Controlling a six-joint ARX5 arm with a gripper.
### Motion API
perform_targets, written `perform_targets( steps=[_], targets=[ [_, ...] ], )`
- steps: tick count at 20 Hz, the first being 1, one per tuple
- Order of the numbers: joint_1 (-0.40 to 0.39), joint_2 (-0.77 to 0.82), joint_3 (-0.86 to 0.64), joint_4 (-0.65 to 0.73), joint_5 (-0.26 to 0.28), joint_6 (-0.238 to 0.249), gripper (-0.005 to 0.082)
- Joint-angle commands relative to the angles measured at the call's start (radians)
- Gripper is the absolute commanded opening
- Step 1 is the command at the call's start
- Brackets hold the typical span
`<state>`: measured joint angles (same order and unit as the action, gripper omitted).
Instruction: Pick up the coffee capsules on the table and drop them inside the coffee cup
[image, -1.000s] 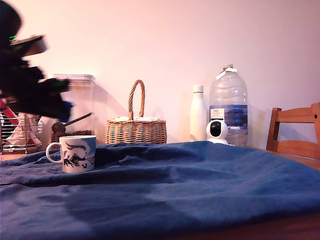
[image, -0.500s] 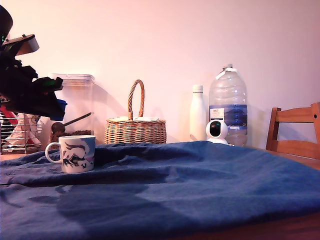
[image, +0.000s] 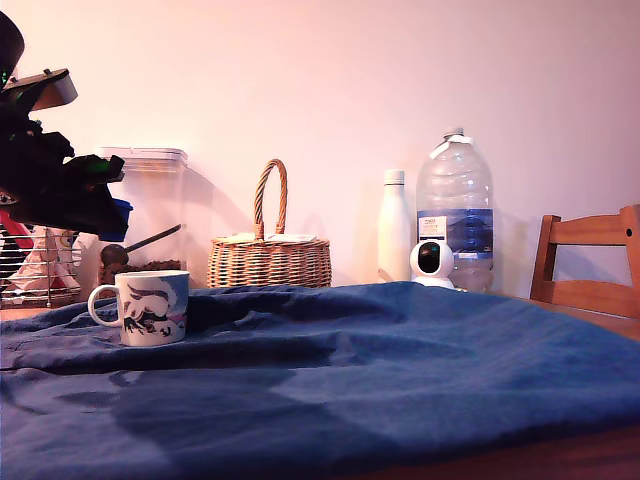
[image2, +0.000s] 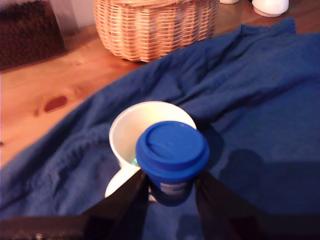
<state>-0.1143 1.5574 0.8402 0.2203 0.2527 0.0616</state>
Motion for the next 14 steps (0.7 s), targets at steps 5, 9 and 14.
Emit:
perform_targets(
  steps=[5,9,14],
  targets=[
    [-0.002,0.014,0.102,-0.085,0.001,-0.009,0.0163],
    [-0.002,0.042,0.178,-0.171,0.007,-0.009,0.0163],
    [-0.004,0.126,0.280,-0.266,0.009,-0.009,0.0163]
  ],
)
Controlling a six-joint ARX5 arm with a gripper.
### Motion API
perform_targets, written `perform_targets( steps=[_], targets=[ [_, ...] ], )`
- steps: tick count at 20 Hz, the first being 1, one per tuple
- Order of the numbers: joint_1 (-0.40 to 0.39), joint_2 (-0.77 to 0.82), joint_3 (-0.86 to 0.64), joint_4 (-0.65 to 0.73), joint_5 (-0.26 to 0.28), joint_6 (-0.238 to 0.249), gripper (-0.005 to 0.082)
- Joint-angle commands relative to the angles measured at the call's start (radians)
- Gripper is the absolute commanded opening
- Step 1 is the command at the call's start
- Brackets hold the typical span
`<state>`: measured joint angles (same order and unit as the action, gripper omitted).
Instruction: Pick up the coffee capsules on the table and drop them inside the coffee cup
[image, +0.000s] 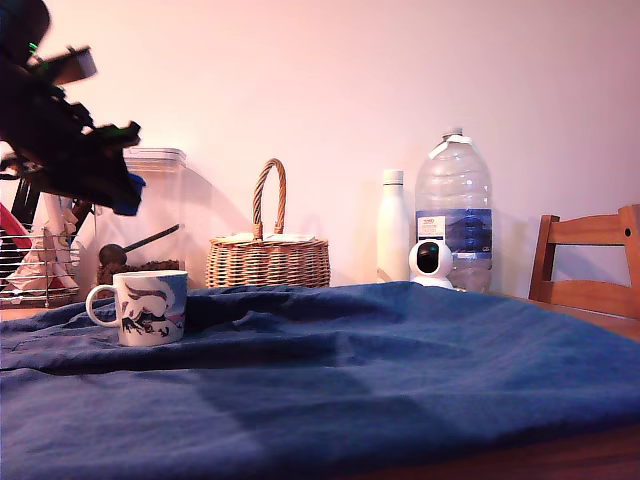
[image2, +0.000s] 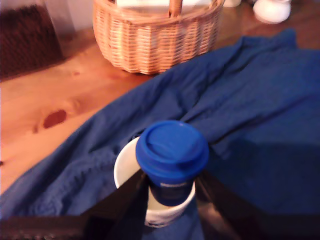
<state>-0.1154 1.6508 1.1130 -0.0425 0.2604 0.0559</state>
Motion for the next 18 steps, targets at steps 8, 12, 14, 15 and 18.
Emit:
perform_targets(
  steps=[8,12,14,15,18],
  targets=[
    [-0.003,0.195,0.212,-0.196,0.006,0.002,0.0163],
    [-0.005,0.267,0.292,-0.266,0.006,0.006,0.0163],
    [-0.008,0.282,0.304,-0.286,0.006,0.008,0.0163],
    [-0.008,0.285,0.304,-0.290,0.005,0.008,0.0163],
    [-0.008,0.285,0.305,-0.295,0.004,0.009,0.0163]
  ],
)
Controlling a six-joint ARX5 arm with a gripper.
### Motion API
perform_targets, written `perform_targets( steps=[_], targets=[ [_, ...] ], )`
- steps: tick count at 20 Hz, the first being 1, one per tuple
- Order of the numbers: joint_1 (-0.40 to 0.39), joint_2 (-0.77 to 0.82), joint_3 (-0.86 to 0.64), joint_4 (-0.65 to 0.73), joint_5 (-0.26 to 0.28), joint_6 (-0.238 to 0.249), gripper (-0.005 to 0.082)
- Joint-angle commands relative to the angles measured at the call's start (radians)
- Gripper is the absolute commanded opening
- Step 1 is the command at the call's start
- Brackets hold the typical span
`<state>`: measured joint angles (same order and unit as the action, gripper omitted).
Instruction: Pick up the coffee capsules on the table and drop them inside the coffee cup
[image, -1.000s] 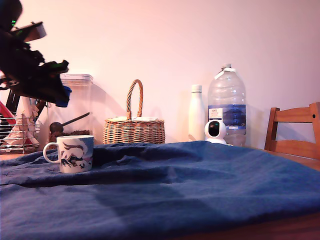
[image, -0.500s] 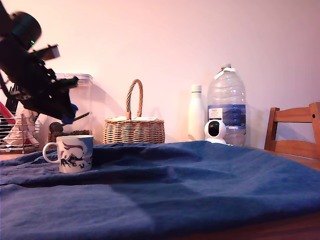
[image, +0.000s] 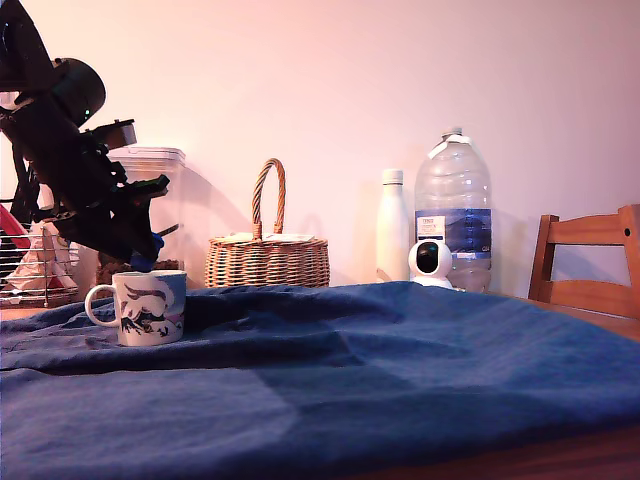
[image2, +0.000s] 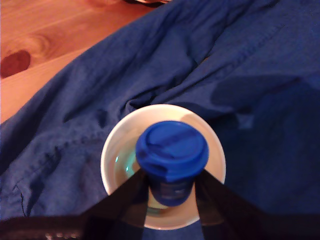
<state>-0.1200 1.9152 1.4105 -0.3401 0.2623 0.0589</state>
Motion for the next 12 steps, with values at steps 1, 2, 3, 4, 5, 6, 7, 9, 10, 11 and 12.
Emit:
perform_targets(
  steps=[1,2,3,4,5,6,7,9,10,11,12],
  targets=[
    [-0.004,0.021,0.008,0.002,0.002,0.005,0.0163],
    [-0.004,0.021,0.008,-0.002,0.002,0.005,0.0163],
    [-0.004,0.021,0.008,-0.006,0.003,0.005,0.0163],
    [-0.005,0.021,0.008,-0.011,0.002,0.005,0.0163],
    [-0.005,0.021,0.008,-0.013,0.002,0.005,0.0163],
    [-0.005,0.021,0.008,-0.013,0.002,0.005,0.0164],
    [-0.005,0.021,0.008,-0.012,0.002,0.005,0.0165],
    [-0.005,0.021,0.008,-0.014,0.002,0.005,0.0172],
    [-0.005,0.021,0.008,-0.017,0.002,0.005,0.0219],
    [-0.005,0.021,0.008,-0.021,0.002,0.005,0.0314],
    [-0.005,0.021,0.008,-0.027,0.002,0.005,0.0415]
  ],
)
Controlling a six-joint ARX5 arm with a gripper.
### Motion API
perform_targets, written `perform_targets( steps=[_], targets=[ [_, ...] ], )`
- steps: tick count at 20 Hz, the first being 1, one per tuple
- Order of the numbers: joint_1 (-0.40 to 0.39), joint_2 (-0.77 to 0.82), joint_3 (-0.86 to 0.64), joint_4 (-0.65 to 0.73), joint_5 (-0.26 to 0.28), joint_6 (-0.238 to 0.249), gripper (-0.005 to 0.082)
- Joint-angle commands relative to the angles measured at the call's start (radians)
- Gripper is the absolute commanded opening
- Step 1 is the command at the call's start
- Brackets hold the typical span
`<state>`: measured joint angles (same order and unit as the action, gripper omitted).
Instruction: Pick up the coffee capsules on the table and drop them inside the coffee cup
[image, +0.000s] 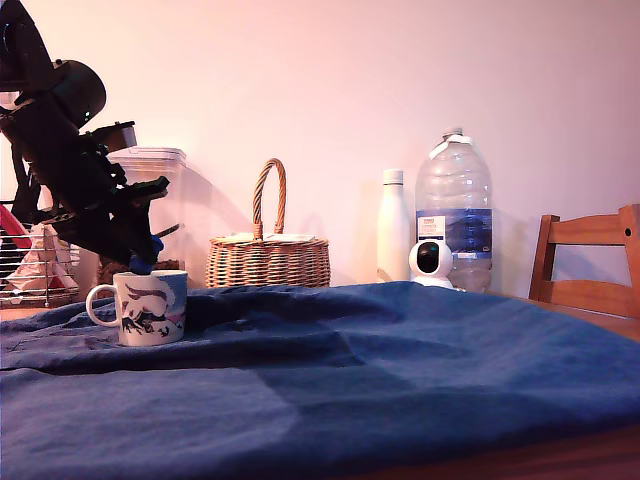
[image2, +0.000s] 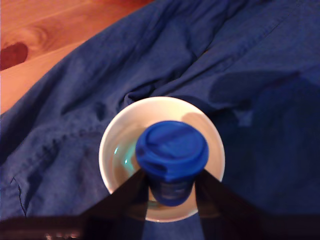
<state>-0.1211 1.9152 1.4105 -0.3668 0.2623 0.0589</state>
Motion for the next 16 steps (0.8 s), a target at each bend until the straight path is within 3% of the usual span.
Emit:
perform_targets(
  steps=[1,5,7,11,15,16],
  targets=[
    [-0.003,0.021,0.008,-0.008,0.002,0.004,0.0486],
    [-0.003,0.021,0.008,-0.019,0.002,0.004,0.0497],
    [-0.003,0.020,0.008,-0.022,0.002,0.004,0.0463],
    [-0.004,0.013,0.008,-0.024,0.005,0.003,0.0282],
    [-0.005,-0.030,0.008,-0.022,0.021,0.003,-0.0016],
    [-0.006,-0.044,0.008,-0.019,0.021,0.005,-0.0024]
  ],
)
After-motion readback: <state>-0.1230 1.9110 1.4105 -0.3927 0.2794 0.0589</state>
